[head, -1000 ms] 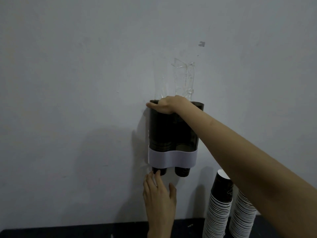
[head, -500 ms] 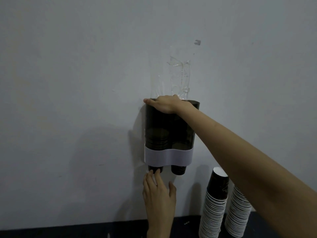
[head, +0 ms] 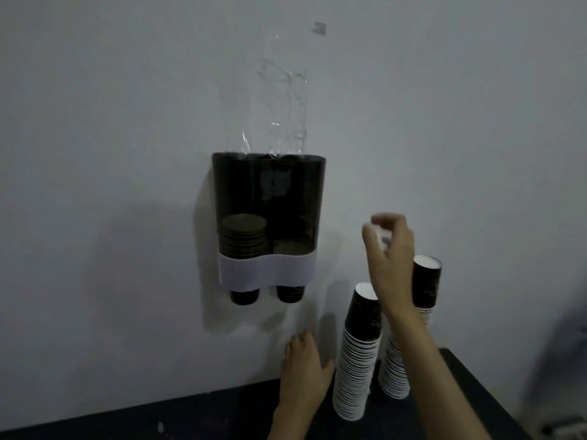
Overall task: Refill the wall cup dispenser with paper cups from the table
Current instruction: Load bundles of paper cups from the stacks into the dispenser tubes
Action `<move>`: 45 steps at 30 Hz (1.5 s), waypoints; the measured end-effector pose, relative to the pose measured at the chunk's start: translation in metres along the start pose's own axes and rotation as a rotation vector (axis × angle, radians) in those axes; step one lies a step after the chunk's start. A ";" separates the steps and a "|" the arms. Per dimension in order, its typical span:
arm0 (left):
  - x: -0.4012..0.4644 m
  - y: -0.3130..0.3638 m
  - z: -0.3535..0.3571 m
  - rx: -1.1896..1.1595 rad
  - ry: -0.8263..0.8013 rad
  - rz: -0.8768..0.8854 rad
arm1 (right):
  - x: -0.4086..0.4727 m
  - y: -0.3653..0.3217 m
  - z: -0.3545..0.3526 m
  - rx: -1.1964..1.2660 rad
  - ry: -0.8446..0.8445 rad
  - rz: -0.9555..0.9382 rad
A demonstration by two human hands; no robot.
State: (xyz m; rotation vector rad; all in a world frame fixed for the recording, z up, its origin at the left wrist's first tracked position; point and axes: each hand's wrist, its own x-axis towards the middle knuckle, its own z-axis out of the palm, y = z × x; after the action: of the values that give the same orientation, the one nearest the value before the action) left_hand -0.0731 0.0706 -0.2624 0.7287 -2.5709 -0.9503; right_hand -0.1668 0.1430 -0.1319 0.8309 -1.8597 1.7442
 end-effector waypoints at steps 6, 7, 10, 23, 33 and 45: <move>0.035 0.001 0.045 -0.105 -0.259 -0.080 | -0.071 0.137 -0.018 -0.326 -0.343 0.497; 0.041 0.000 0.050 -0.129 -0.262 -0.083 | -0.077 0.148 -0.015 -0.305 -0.359 0.490; 0.055 -0.001 0.068 -0.280 -0.283 -0.066 | -0.088 0.169 -0.008 -0.239 -0.356 0.508; 0.067 -0.017 0.102 -0.451 -0.177 -0.030 | -0.078 0.168 -0.014 -0.075 -0.284 0.454; 0.048 0.036 0.027 -0.450 0.213 0.155 | -0.019 0.102 -0.037 -0.046 -0.229 0.344; -0.010 0.089 -0.073 -1.045 0.354 0.231 | 0.007 -0.035 -0.077 -0.099 -0.681 0.176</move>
State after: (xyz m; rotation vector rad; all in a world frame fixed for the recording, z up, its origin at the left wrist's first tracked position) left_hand -0.0640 0.0960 -0.1503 0.2400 -1.4790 -1.6494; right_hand -0.1533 0.2185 -0.0950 1.3799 -2.4876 1.5604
